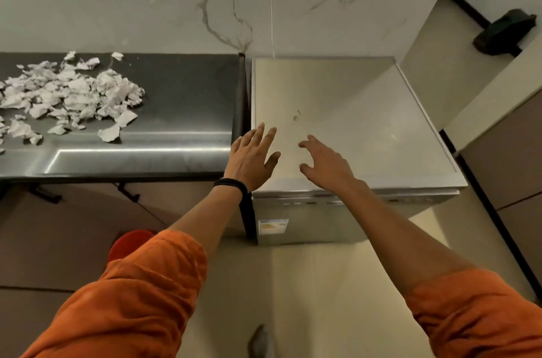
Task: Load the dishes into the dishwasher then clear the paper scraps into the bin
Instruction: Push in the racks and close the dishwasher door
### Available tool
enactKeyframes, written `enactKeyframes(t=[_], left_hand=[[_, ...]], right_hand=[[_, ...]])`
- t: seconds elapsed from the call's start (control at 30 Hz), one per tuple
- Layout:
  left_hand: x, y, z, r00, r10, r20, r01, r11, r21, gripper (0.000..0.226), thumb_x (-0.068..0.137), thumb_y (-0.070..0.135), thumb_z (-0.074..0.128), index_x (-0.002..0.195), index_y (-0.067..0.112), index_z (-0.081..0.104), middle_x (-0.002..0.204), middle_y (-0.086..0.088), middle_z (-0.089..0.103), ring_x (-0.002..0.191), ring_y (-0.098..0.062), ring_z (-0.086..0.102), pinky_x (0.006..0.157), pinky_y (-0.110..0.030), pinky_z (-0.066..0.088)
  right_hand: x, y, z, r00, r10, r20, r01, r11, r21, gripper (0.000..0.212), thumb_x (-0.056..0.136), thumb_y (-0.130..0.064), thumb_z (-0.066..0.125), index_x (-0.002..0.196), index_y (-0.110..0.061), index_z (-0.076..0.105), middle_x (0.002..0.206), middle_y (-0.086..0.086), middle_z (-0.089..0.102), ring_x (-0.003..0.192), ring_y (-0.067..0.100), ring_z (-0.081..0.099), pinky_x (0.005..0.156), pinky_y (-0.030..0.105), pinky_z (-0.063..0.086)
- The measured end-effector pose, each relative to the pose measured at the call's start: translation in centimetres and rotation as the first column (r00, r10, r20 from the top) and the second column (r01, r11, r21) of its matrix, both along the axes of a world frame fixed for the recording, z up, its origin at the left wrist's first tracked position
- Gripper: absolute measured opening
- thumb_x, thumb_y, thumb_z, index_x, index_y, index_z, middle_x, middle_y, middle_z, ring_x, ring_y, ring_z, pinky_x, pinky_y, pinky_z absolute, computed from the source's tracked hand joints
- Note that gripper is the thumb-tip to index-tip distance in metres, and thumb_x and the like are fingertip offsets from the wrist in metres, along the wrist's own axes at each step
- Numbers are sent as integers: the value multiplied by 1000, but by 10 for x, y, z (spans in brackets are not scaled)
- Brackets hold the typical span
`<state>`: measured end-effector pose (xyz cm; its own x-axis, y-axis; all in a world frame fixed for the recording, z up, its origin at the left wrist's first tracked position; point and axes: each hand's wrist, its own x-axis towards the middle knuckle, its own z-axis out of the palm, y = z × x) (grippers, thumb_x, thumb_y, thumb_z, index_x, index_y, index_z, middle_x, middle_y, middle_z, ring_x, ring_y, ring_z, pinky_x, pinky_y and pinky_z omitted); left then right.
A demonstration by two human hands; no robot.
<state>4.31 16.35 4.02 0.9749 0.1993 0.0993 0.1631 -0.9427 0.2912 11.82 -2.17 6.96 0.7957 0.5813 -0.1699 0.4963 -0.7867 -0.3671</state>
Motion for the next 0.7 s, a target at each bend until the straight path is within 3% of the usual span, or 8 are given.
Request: enactKeyframes(t=[0.13,0.27,0.4,0.53,0.7], left_hand=[[-18,-11,-42,988,-99,-115,97,995,-29,65,104,51,40,159,26,19,167,-6,18,153,-27,17,122,-48,18],[-31,-10,-92,945,-191,-266,215,975,62,87,95,56,53,161,26,6,170,-6,3,156,-25,0,126,-46,7],[-37,-10,-124,963,-199,-183,242,937,252,119,78,58,71,161,21,-4,169,-9,-8,155,-30,-10,126,-49,-1],[-35,-11,-146,977,-201,-71,213,900,381,118,76,53,76,162,16,3,169,-13,3,155,-36,0,125,-52,3],[-35,-10,-162,982,-187,9,162,873,460,107,84,55,67,161,12,6,167,-16,10,154,-38,6,125,-53,6]], right_hand=[[-9,-25,-47,1000,5,-9,-5,998,-63,60,95,-30,60,151,-25,39,166,0,22,140,27,43,111,46,37],[-11,-58,-102,996,75,56,-64,982,-178,78,94,-33,61,159,-21,19,169,7,7,155,32,8,123,49,16],[-12,-80,-136,956,199,217,-139,955,-262,118,83,-43,74,159,-23,-14,167,7,-18,153,31,-17,126,49,-2],[-13,-79,-166,915,178,361,-87,964,-253,141,67,-58,84,159,-20,-17,167,12,-16,153,37,-16,124,54,-2],[-7,-79,-189,874,179,452,-80,970,-229,146,61,-66,84,159,-19,-14,167,14,-11,153,39,-12,123,56,-3]])
